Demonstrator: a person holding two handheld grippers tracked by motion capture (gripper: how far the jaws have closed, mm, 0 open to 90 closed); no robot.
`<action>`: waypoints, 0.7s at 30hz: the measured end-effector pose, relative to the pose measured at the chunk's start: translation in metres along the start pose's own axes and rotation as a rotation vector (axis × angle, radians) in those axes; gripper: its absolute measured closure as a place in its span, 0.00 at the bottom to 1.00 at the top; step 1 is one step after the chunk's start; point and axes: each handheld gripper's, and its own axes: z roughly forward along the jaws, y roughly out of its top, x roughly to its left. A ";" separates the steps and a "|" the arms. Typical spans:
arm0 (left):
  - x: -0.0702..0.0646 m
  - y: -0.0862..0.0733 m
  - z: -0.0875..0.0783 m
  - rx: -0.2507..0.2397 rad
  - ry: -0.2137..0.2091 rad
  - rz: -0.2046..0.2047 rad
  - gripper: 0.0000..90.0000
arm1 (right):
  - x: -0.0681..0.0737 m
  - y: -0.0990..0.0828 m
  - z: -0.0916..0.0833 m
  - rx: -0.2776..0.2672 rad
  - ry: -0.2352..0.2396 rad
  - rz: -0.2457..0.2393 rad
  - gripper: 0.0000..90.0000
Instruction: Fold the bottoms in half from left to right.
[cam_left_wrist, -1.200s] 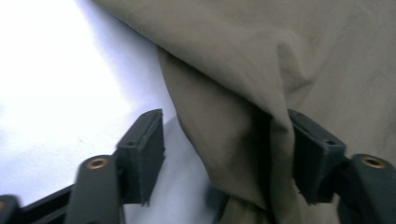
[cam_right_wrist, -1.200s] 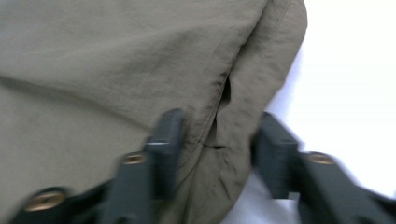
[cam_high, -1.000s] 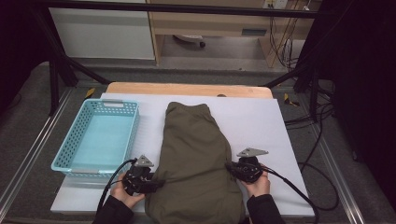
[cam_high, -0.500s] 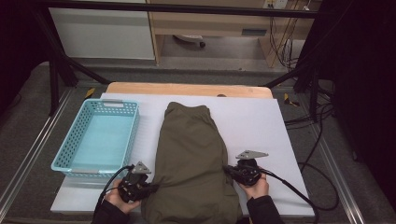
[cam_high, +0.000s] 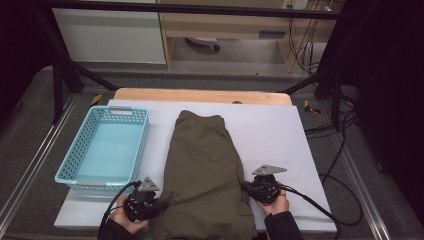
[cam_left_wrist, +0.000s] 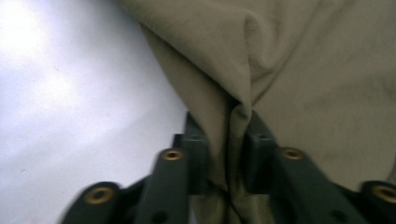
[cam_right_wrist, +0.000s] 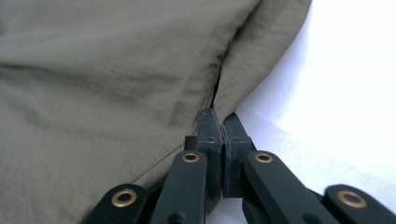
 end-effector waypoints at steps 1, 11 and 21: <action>0.001 0.000 0.000 -0.008 0.002 -0.001 0.74 | 0.000 0.000 -0.001 -0.017 -0.011 -0.014 0.83; 0.006 0.007 -0.004 -0.079 0.004 0.020 0.32 | 0.001 0.011 -0.014 -0.121 0.039 -0.020 0.64; 0.012 0.015 -0.002 -0.122 -0.048 0.012 0.17 | 0.003 0.010 0.016 0.000 0.056 -0.019 0.88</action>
